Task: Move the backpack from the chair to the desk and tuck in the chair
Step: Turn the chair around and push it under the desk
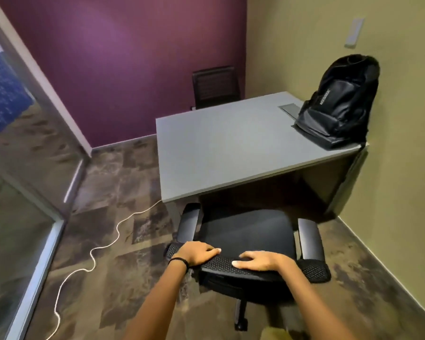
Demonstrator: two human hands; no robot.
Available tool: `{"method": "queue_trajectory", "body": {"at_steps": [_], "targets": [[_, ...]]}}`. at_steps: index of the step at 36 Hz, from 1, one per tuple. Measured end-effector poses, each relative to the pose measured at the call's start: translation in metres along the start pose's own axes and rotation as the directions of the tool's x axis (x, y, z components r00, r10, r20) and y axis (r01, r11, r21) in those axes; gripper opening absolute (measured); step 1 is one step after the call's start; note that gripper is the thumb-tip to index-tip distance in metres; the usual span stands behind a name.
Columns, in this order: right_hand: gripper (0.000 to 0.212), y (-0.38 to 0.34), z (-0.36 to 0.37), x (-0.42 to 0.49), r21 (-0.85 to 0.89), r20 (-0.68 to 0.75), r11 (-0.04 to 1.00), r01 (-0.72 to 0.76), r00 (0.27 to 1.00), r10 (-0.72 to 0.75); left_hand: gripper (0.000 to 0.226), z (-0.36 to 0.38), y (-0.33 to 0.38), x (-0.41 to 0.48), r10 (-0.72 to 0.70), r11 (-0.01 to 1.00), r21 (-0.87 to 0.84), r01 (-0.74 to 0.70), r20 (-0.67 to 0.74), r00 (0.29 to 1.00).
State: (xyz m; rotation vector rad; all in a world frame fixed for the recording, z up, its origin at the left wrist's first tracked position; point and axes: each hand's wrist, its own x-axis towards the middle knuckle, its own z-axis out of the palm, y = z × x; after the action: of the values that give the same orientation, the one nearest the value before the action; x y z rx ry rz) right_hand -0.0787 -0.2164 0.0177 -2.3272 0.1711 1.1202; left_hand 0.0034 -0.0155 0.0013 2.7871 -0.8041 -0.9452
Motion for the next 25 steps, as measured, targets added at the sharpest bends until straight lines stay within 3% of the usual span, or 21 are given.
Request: {"method": "queue_trajectory", "body": {"at_steps": [4, 8, 10, 12, 21, 25], "targets": [[0.066, 0.003, 0.022, -0.006, -0.040, -0.360, 0.999, -0.035, 0.933, 0.018, 0.052, 0.006, -0.004, -0.004, 0.067, 0.998, 0.019, -0.066, -0.047, 0.997], [0.043, 0.006, 0.048, -0.017, 0.002, -0.721, 0.997, -0.073, 0.691, 0.052, 0.052, 0.013, -0.010, -0.009, 0.127, 0.991, 0.054, -0.120, -0.159, 0.979], [0.044, 0.010, 0.059, -0.023, 0.008, -0.829, 0.996, -0.092, 0.556, 0.059, 0.052, 0.017, -0.011, -0.014, 0.157, 0.987, 0.049, -0.150, -0.213, 0.964], [0.043, 0.016, 0.065, -0.027, 0.001, -0.873, 0.994, -0.111, 0.485, 0.055, 0.050, 0.019, -0.011, -0.019, 0.182, 0.983, 0.042, -0.177, -0.269, 0.946], [0.041, 0.017, 0.061, -0.032, 0.119, -0.846, 0.982, -0.145, 0.502, 0.177, 0.075, 0.027, -0.007, -0.038, 0.183, 0.977, -0.026, -0.210, -0.390, 0.902], [0.042, 0.018, 0.064, -0.034, 0.164, -0.813, 0.979, -0.122, 0.545, 0.204, 0.081, 0.030, -0.008, -0.039, 0.190, 0.975, -0.025, -0.220, -0.419, 0.888]]}}
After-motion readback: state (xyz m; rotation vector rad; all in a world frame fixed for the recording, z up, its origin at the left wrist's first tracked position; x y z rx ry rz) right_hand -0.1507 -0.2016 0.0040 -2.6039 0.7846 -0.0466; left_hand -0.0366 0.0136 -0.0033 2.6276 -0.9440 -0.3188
